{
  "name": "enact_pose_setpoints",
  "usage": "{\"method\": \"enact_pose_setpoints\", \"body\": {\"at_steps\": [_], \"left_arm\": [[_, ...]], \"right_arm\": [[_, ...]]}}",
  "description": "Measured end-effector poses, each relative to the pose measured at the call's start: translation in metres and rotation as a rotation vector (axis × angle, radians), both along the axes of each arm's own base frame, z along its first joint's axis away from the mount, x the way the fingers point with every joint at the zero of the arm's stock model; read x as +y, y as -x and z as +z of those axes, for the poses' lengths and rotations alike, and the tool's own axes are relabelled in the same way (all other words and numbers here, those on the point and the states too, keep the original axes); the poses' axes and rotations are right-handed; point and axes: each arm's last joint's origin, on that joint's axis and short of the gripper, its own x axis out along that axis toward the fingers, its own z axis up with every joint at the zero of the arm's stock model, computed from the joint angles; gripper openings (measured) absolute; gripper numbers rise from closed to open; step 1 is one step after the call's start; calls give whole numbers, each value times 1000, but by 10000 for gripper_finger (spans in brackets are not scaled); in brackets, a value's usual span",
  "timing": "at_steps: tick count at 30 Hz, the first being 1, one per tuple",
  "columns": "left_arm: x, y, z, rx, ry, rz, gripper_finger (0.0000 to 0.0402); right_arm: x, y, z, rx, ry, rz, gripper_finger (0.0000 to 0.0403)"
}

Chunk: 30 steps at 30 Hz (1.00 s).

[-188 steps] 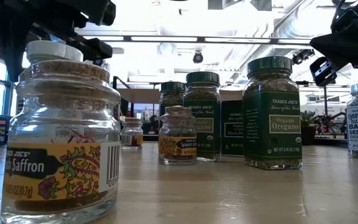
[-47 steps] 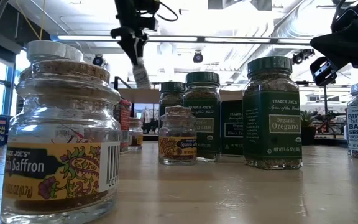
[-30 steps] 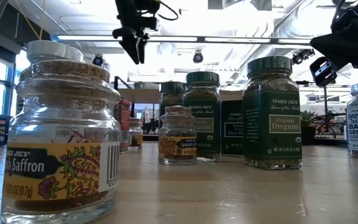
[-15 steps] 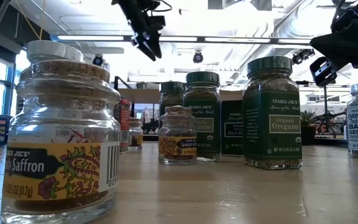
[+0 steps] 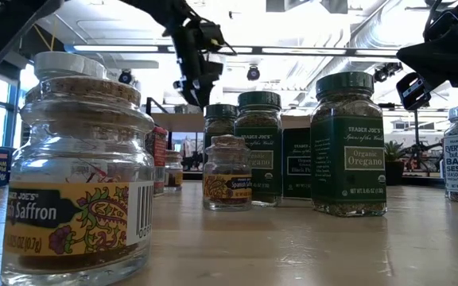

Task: Shelf spices
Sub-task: Put the top left white seasoning bottle on the shelf

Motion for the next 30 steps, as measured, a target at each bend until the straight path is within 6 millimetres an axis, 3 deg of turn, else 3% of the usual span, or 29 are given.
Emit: {"method": "enact_pose_setpoints", "body": {"at_steps": [9, 12, 17, 22, 25, 30], "left_arm": [[-4, -10, -15, 66, -5, -12, 235], [-8, -11, -12, 57, 10, -48, 205], [-17, -8, 3, -22, 57, -135, 198], [-30, 2, 39, -207, 89, -288, 198], [-44, 9, 58, -390, 135, -482, 198], [-78, 23, 65, -747, 153, -834, 198]], "right_arm": [[0, 0, 0, 0, 0, 0, 0], [0, 0, 0, 0, 0, 0, 0], [0, 0, 0, 0, 0, 0, 0], [0, 0, 0, 0, 0, 0, 0], [0, 0, 0, 0, 0, 0, 0], [0, 0, 0, 0, 0, 0, 0]]}}
